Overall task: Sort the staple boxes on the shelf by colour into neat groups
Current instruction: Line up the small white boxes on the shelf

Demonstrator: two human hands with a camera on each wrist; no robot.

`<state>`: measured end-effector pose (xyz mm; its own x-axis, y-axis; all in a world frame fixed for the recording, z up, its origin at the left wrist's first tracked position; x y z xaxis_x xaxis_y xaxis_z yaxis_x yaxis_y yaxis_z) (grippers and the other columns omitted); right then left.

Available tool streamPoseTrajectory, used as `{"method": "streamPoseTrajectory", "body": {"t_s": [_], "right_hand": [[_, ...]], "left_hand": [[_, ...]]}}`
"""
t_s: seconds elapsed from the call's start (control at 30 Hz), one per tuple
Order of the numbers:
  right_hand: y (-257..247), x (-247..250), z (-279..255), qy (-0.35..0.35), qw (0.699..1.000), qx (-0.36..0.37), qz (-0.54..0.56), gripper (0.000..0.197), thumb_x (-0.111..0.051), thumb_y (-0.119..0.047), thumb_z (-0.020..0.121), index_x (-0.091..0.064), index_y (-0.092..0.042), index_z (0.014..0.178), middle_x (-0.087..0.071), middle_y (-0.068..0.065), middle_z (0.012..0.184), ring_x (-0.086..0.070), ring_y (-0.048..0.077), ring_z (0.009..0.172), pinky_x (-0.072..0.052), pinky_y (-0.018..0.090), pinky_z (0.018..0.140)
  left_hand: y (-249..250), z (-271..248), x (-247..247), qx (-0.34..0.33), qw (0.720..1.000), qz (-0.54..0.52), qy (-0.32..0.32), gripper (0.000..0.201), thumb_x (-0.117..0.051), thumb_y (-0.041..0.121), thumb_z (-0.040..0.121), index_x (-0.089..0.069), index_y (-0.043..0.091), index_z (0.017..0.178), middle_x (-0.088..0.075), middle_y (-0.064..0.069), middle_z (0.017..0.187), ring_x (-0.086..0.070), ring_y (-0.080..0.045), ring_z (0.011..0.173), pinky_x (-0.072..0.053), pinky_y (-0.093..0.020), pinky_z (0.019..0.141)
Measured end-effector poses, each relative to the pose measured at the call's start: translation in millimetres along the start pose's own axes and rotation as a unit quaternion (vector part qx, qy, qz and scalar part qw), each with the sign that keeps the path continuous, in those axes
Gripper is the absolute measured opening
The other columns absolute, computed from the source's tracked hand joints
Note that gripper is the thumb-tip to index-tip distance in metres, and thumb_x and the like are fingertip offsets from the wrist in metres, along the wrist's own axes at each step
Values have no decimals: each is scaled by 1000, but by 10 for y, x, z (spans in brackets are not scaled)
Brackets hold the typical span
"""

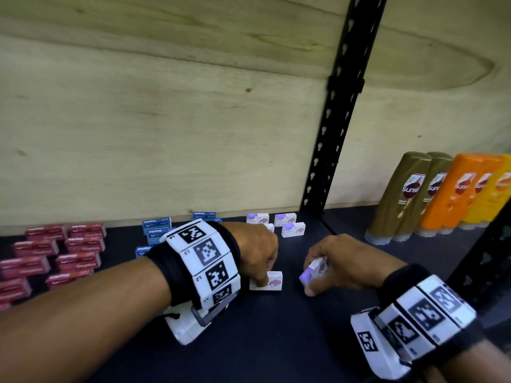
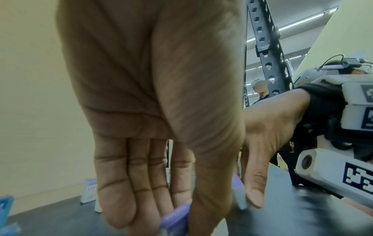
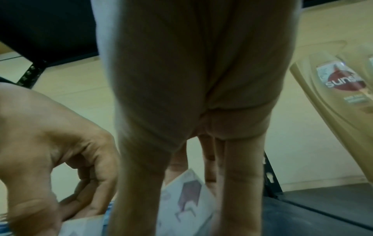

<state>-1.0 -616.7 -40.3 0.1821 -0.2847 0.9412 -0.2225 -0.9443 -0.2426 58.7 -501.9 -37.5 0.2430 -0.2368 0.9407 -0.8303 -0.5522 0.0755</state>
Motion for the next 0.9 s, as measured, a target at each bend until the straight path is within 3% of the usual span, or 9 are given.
{"method": "streamPoseTrajectory", "body": {"t_s": [0.13, 0.23, 0.33, 0.43, 0.6, 0.7, 0.8, 0.9], "right_hand": [[106, 85, 169, 51, 997, -20, 57, 35, -82, -52, 69, -70, -23, 86, -71, -1, 75, -66, 9, 57, -50, 20, 55], [193, 109, 321, 57, 994, -37, 84, 34, -79, -53, 73, -65, -24, 84, -74, 4, 76, -72, 14, 60, -54, 21, 59], [222, 149, 455, 58, 993, -47, 91, 32, -80, -53, 73, -59, -31, 81, -67, -3, 77, -68, 9, 56, -52, 21, 61], [230, 154, 567, 36, 995, -53, 81, 29, -79, -51, 75, -59, -30, 79, -65, -4, 72, -62, 6, 51, -49, 19, 58], [217, 187, 669, 4, 994, -46, 102, 23, -75, -42, 83, -68, -25, 97, -72, 2, 81, -71, 13, 64, -53, 20, 65], [218, 191, 722, -21, 995, -38, 87, 25, -71, -43, 86, -67, -23, 100, -75, 8, 86, -74, 16, 69, -58, 28, 79], [235, 174, 753, -45, 997, -34, 60, 22, -67, -43, 90, -68, -22, 97, -72, 6, 67, -70, 13, 57, -59, 27, 77], [289, 151, 777, -62, 996, -45, 39, 15, -64, -35, 93, -67, -26, 105, -69, -2, 64, -71, 11, 62, -56, 24, 77]], "left_hand": [[-87, 84, 125, 19, 999, 17, 32, 24, -70, 25, 86, -70, 11, 105, -68, -4, 103, -55, -16, 79, -44, -25, 63], [-190, 155, 189, 36, 998, 23, 43, 25, -72, 23, 84, -70, 8, 105, -68, -6, 103, -55, -18, 78, -44, -25, 62], [-302, 227, 244, 57, 997, 26, 43, 25, -75, 22, 83, -69, 8, 103, -66, -5, 101, -58, -20, 80, -48, -28, 67], [-376, 323, 311, 66, 997, 25, 38, 20, -77, 21, 81, -63, 12, 93, -61, -3, 95, -57, -19, 79, -47, -30, 67], [-403, 490, 368, 63, 998, 12, 24, 24, -78, 21, 81, -63, 15, 99, -57, -1, 96, -56, -18, 82, -48, -28, 70], [-394, 587, 352, 61, 998, 14, 10, 20, -78, 21, 82, -59, 16, 85, -55, 1, 90, -55, -17, 82, -47, -29, 71], [-389, 652, 351, 59, 998, 22, 3, 19, -77, 23, 82, -63, 14, 91, -56, 0, 91, -54, -17, 78, -45, -28, 67], [-381, 698, 344, 57, 998, 30, -1, 18, -76, 22, 82, -60, 13, 86, -53, 1, 80, -48, -14, 62, -40, -24, 53]]}}
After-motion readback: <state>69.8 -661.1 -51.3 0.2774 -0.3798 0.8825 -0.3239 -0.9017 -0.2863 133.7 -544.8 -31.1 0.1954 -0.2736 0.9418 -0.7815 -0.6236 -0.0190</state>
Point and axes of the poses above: each hand's wrist, its own z-axis towards the middle knuckle, its own x-axis out of the back of the hand, y = z × x, the point moved 8 cm from there along z, towards the middle knuckle
